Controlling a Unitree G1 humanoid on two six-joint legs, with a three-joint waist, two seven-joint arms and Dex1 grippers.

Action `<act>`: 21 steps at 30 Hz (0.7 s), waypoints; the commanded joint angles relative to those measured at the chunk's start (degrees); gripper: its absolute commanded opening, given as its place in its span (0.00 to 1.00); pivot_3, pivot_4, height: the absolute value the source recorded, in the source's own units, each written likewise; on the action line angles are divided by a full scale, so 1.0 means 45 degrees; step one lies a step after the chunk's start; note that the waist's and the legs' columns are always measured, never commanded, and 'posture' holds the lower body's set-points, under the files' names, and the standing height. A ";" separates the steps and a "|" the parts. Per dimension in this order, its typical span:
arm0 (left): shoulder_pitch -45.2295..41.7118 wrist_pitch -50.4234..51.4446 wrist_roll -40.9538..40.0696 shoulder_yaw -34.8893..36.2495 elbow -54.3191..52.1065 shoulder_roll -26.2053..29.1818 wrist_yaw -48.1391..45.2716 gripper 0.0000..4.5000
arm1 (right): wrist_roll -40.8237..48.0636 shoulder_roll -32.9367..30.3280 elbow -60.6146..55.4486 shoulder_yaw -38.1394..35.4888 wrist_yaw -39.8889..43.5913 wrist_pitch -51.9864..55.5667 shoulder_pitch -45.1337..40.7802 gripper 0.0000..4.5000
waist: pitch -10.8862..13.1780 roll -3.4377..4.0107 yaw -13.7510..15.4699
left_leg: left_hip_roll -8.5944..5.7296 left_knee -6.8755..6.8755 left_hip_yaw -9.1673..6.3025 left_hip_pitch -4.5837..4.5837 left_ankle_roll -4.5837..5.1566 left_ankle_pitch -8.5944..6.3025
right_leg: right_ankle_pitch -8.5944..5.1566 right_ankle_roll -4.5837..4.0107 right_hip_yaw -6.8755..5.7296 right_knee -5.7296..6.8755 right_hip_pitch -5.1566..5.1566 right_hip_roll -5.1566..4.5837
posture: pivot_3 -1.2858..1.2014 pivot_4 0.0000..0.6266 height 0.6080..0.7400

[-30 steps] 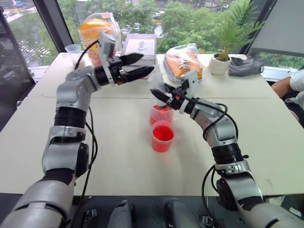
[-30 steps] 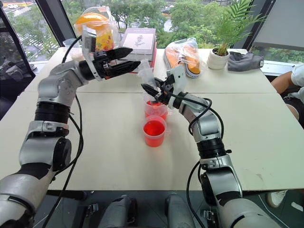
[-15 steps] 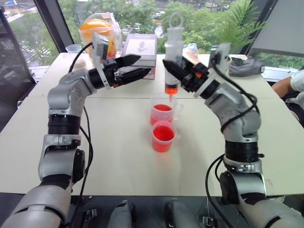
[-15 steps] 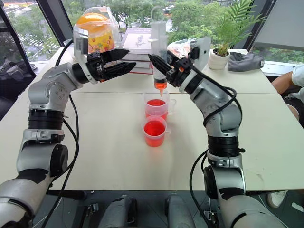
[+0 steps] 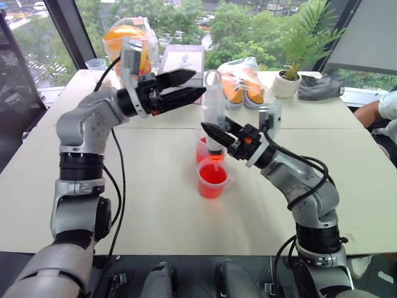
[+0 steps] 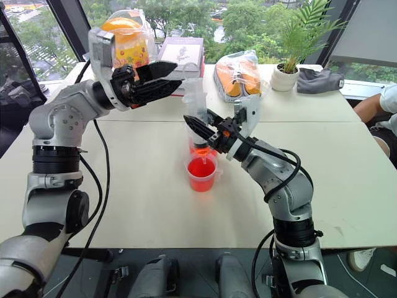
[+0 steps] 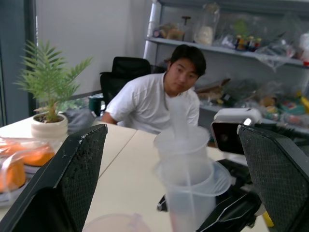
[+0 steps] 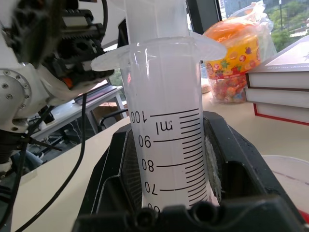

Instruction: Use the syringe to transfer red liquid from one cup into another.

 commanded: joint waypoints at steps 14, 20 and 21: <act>-0.1256 -0.0835 0.0105 -0.0338 0.1175 -0.1045 0.0184 0.87 | 0.0088 -0.0504 -0.0817 0.0184 0.0220 -0.0200 -0.0128 0.30 | 0.0000 0.0000 0.0023 | -0.0003 0.0000 0.0000 -0.0003 0.0000 0.0000 | -0.0001 0.0000 -0.0001 -0.0009 0.0004 0.0002 | 0.52 0.24 1.00; -0.1367 -0.0946 0.0152 -0.0389 0.1469 -0.1261 0.0062 0.26 | 0.0187 -0.0598 -0.1059 0.0236 0.0257 -0.0061 -0.0065 0.30 | 0.0000 0.0000 0.0034 | -0.0002 -0.0001 -0.0003 -0.0003 0.0000 0.0000 | -0.0001 0.0000 -0.0001 -0.0010 0.0004 0.0003 | 0.52 0.24 1.00; -0.1352 -0.0928 0.0149 -0.0402 0.1427 -0.1277 0.0029 0.15 | 0.0191 -0.0608 -0.1083 0.0243 0.0249 -0.0050 -0.0054 0.30 | 0.0000 -0.0001 0.0038 | -0.0003 -0.0001 -0.0002 -0.0004 0.0000 0.0000 | -0.0001 0.0000 -0.0001 -0.0010 0.0004 0.0002 | 0.52 0.24 1.00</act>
